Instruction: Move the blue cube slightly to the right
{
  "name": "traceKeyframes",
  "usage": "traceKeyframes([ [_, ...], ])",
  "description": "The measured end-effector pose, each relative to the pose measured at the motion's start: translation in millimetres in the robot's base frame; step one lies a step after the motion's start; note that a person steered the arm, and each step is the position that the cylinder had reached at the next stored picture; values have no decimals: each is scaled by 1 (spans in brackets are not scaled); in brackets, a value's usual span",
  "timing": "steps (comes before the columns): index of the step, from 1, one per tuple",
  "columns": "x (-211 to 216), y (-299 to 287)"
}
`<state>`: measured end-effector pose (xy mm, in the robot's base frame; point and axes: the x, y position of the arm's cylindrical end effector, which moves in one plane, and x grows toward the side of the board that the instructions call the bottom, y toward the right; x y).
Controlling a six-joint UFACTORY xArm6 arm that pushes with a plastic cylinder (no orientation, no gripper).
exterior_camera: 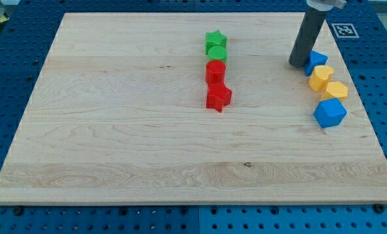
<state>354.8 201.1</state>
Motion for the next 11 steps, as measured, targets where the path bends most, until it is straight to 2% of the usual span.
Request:
traceKeyframes([
  [2,-2,5],
  [3,-20,-1],
  [4,-64,-7],
  [6,-60,-78],
  [8,0,-88],
  [10,86,-88],
  [11,103,-88],
])
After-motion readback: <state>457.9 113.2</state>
